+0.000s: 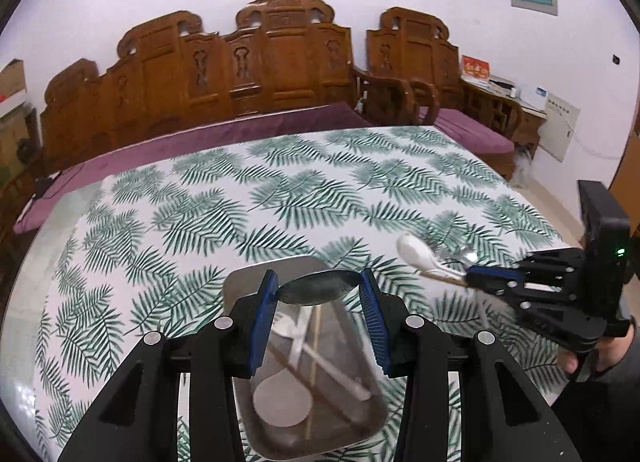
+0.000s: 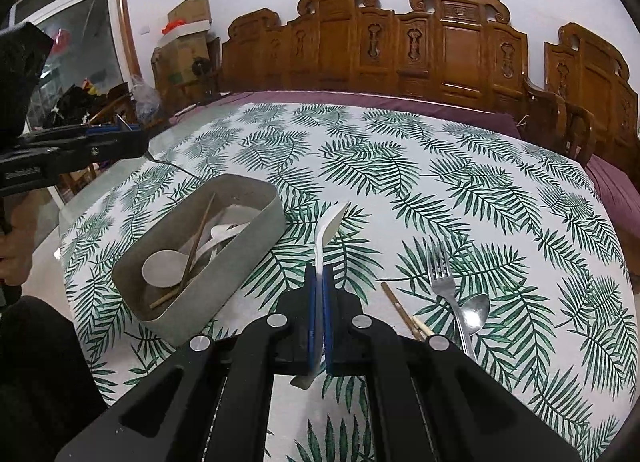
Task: Organize utensils
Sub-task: 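Carry the metal spoon into the grey tray and open the left gripper, then lower the white spoon into the tray and open the right gripper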
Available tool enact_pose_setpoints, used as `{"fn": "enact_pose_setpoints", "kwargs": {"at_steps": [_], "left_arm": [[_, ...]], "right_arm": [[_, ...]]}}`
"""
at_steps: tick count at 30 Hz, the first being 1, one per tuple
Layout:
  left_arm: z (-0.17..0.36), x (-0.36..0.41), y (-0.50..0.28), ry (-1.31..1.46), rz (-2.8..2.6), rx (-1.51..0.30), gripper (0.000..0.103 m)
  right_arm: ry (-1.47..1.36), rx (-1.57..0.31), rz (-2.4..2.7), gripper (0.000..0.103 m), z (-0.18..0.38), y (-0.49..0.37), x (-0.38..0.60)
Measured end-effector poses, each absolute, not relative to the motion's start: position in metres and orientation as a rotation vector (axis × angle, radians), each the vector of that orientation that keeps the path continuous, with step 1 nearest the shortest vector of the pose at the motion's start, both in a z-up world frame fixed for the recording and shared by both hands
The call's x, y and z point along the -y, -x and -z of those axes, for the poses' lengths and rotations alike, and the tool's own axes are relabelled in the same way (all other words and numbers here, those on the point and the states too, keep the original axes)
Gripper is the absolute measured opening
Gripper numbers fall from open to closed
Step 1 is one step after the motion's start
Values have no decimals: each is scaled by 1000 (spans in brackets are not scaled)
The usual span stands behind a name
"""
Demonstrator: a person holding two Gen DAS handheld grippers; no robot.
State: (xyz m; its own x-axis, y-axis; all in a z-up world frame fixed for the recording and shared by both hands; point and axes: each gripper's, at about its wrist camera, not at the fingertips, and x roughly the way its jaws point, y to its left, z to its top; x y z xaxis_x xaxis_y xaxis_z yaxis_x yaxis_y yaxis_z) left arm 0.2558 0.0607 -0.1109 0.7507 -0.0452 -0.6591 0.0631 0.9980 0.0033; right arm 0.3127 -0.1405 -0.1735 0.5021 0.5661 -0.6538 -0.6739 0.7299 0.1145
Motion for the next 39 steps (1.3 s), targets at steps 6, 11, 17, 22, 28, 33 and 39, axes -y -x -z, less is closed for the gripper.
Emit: {"fn": "enact_pose_setpoints", "kwargs": {"at_steps": [6,11,17,22,28,33,39], "left_arm": [[131,-73,-266,-8,28,-728,39],[150,-76,-270,-12,12,-752,39],[168,-76,-267,-10,8,-790,40],[182,-77,-266,9,14,-834,40],[193,-76,-265,-4,-8,-893,39],[197,-87,-266,32,-20,-917,39],[191,-90,-265,52,-14,-897,39]], "right_arm": [[172,-740,-746,4,179,-315,141],[175,-746,-752,4,182,-317,138],[182,-746,-767,4,181,-315,132],[175,-740,-764,4,178,-313,132],[181,-748,-760,4,180,-312,130],[190,-756,-763,4,182,-309,127],[178,-762,-772,4,181,-306,121]]}}
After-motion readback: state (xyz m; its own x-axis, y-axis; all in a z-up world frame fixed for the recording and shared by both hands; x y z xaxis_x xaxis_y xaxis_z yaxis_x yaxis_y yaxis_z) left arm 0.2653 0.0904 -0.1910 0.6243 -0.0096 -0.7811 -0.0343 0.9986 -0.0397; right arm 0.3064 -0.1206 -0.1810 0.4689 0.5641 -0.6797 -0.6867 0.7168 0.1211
